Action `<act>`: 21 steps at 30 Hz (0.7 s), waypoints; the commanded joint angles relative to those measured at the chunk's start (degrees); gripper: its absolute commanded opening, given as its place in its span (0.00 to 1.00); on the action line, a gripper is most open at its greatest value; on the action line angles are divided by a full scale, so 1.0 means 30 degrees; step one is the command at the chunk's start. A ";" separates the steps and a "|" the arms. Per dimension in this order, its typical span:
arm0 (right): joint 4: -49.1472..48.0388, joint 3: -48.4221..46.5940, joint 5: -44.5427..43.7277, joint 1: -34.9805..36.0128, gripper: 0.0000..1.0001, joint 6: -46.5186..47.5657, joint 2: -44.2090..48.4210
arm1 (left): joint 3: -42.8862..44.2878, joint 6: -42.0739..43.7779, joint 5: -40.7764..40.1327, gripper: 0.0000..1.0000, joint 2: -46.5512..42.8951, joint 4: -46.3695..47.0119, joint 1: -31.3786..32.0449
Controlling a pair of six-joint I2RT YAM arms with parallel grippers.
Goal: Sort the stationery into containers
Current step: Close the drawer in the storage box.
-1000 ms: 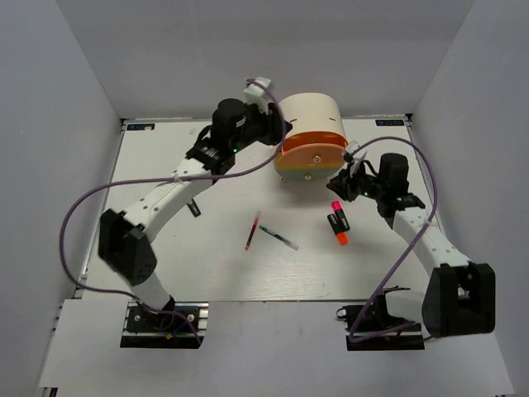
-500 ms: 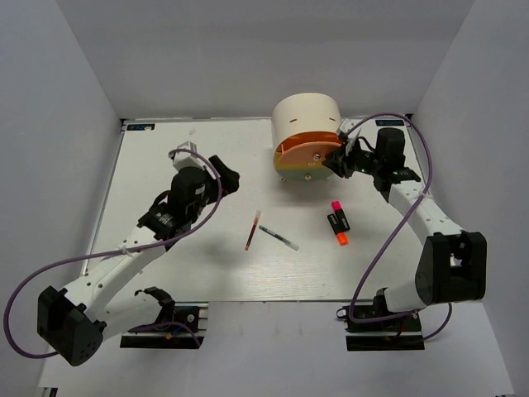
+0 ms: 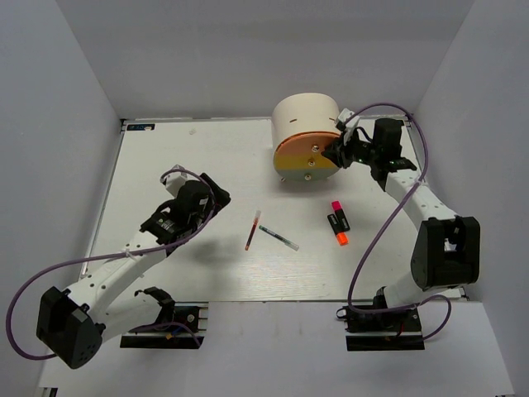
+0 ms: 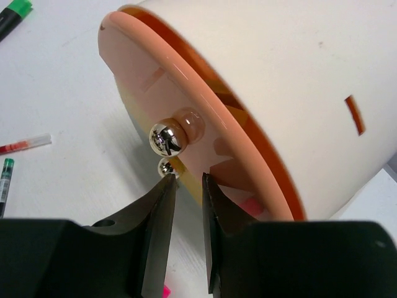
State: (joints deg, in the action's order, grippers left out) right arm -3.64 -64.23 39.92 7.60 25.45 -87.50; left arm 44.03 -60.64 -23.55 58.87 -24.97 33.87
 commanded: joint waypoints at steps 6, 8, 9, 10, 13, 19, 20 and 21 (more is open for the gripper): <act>-0.1453 -0.1647 -0.0914 0.0076 0.30 -0.0661 -0.0860 | 0.0790 -0.0733 -0.1259 1.00 0.0793 -0.1666 -0.0127; -0.1424 -0.1764 -0.1003 0.0046 0.31 -0.0778 -0.1037 | 0.1024 -0.0733 -0.1464 1.00 0.1289 -0.2484 -0.0301; -0.1337 -0.1736 -0.0916 0.0017 0.31 -0.0808 -0.0979 | 0.1287 -0.0733 -0.1669 1.00 0.1497 -0.2719 -0.0303; -0.1249 -0.1736 -0.0654 0.0075 0.31 -0.0808 -0.0949 | 0.1638 -0.0733 -0.1671 1.00 0.1731 -0.3127 -0.0303; -0.0371 -0.1327 0.0109 -0.0012 0.35 -0.0459 -0.0454 | 0.2107 0.0026 -0.2140 1.00 0.2610 -0.3571 -0.0303; 0.0745 0.0984 0.1138 0.0017 0.90 -0.1533 0.1069 | 0.2960 0.3305 -0.2171 1.00 0.4368 -0.2988 -0.0859; 0.0715 0.1424 0.0933 -0.0012 0.90 -0.1918 0.1275 | 0.3163 0.3745 -0.1908 1.00 0.4921 -0.2782 -0.1091; 0.0396 0.1660 0.0786 -0.0041 0.90 -0.2908 0.1335 | 0.3165 0.4300 -0.1906 1.00 0.5246 -0.2577 -0.1384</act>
State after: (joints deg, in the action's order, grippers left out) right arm -1.72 -61.23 41.93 7.66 21.58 -85.91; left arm 51.46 -53.98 -28.53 72.88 -33.89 31.35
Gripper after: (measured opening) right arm 0.901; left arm 0.996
